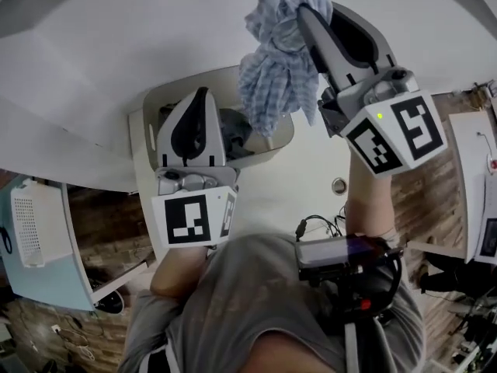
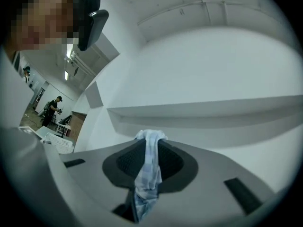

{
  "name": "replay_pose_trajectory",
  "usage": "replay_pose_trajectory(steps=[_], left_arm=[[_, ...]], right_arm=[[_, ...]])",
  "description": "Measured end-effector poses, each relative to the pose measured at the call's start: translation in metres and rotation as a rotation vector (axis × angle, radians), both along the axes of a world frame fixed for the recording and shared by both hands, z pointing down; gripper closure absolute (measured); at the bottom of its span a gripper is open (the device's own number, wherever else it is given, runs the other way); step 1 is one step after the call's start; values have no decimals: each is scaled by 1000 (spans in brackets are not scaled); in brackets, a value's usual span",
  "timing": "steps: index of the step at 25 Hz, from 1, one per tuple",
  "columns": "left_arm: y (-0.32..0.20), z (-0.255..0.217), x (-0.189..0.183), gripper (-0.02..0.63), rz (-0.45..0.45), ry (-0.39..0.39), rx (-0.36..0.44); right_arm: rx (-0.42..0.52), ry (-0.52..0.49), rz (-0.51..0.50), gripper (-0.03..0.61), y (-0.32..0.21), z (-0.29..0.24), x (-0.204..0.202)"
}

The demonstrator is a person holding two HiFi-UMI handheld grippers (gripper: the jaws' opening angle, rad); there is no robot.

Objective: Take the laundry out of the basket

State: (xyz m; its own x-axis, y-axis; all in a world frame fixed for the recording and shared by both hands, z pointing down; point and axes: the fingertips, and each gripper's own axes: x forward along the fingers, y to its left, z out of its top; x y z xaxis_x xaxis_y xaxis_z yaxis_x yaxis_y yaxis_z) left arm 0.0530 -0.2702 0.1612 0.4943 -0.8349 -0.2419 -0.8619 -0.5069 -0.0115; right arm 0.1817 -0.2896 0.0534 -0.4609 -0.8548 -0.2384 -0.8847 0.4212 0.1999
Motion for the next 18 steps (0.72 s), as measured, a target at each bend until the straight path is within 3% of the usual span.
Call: replay_pose_trajectory(steps=[9,18], left_arm=[[17,3,57,606,132,-5,20],[32,4,98,606,216,-45,12]], right_arm=[[108,6,144,509,60,-36,68],[-20,-33,184,509,83,35,102]])
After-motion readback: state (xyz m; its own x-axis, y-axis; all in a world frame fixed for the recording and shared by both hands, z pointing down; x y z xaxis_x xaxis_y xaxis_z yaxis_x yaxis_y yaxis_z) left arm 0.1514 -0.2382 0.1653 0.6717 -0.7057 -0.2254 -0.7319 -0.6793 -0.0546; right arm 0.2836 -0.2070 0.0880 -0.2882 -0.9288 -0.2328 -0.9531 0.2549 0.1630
